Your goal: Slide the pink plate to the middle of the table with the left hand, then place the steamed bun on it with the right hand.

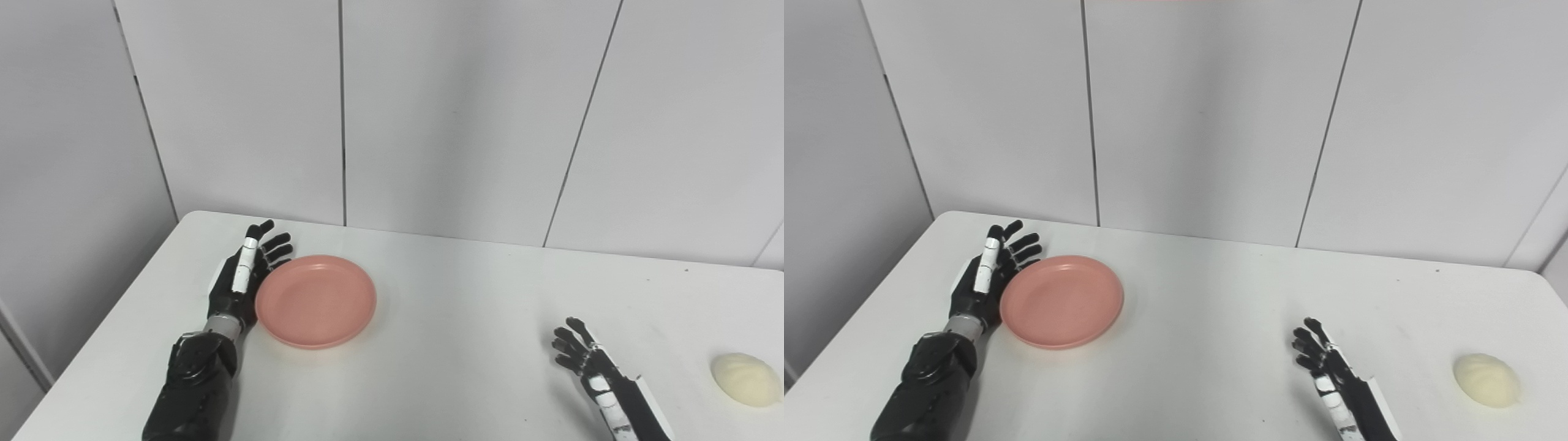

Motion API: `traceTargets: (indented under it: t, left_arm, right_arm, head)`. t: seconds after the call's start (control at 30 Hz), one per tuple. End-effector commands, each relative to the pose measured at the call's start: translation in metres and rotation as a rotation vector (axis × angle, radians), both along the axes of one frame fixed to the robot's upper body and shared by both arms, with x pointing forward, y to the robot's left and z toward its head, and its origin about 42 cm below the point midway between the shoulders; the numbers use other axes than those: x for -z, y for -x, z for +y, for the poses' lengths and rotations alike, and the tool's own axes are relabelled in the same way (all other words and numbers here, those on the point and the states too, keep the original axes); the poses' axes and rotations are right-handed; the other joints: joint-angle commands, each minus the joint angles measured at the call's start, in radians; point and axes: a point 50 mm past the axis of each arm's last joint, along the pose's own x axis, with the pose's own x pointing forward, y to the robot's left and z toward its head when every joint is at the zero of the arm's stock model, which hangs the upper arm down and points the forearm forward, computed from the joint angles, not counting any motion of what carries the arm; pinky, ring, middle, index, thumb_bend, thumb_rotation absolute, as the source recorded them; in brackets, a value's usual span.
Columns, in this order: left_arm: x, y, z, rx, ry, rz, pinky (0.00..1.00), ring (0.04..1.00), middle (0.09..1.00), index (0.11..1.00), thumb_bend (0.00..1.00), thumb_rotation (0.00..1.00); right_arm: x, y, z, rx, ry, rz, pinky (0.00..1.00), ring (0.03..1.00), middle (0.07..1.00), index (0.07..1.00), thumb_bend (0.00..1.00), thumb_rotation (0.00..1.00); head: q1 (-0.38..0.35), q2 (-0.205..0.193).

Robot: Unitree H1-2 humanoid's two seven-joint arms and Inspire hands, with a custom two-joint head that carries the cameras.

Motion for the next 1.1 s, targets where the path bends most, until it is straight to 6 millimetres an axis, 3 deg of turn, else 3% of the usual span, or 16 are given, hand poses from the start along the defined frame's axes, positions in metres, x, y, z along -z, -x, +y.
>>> traceTargets:
  t: [0.0, 0.3, 0.57, 0.8, 1.07]
  left_arm:
    - [-0.015, -0.010, -0.008, 0.012, -0.013, -0.016, 0.74, 0.777, 0.780, 0.836, 0.85, 0.85]
    - [-0.016, -0.014, -0.035, 0.062, -0.016, -0.001, 0.74, 0.782, 0.781, 0.834, 0.85, 0.86]
    - [-0.021, -0.015, -0.053, 0.120, -0.014, -0.009, 0.73, 0.777, 0.790, 0.842, 0.85, 0.85]
    - [-0.023, -0.011, -0.080, 0.198, 0.027, -0.012, 0.75, 0.779, 0.765, 0.844, 0.81, 0.83]
    - [-0.023, 0.004, -0.117, 0.277, 0.080, -0.009, 0.78, 0.812, 0.817, 0.848, 0.80, 0.84]
  right_arm:
    - [0.011, 0.009, 0.010, 0.000, -0.033, 0.011, 0.89, 0.889, 0.901, 0.936, 0.80, 0.96]
    - [0.008, 0.011, 0.017, 0.005, -0.006, 0.006, 0.87, 0.876, 0.896, 0.937, 0.78, 0.98]
    - [0.000, 0.012, 0.036, 0.011, 0.003, 0.005, 0.85, 0.866, 0.888, 0.934, 0.78, 0.98]
    - [-0.008, 0.012, 0.052, 0.007, 0.005, -0.006, 0.83, 0.862, 0.889, 0.930, 0.77, 0.99]
    - [-0.014, 0.015, 0.064, -0.004, -0.013, -0.017, 0.84, 0.862, 0.894, 0.930, 0.77, 0.98]
  head:
    - [-0.004, 0.002]
    - [-0.061, 0.029]
    - [-0.169, 0.065]
    - [-0.242, 0.089]
    - [-0.315, 0.123]
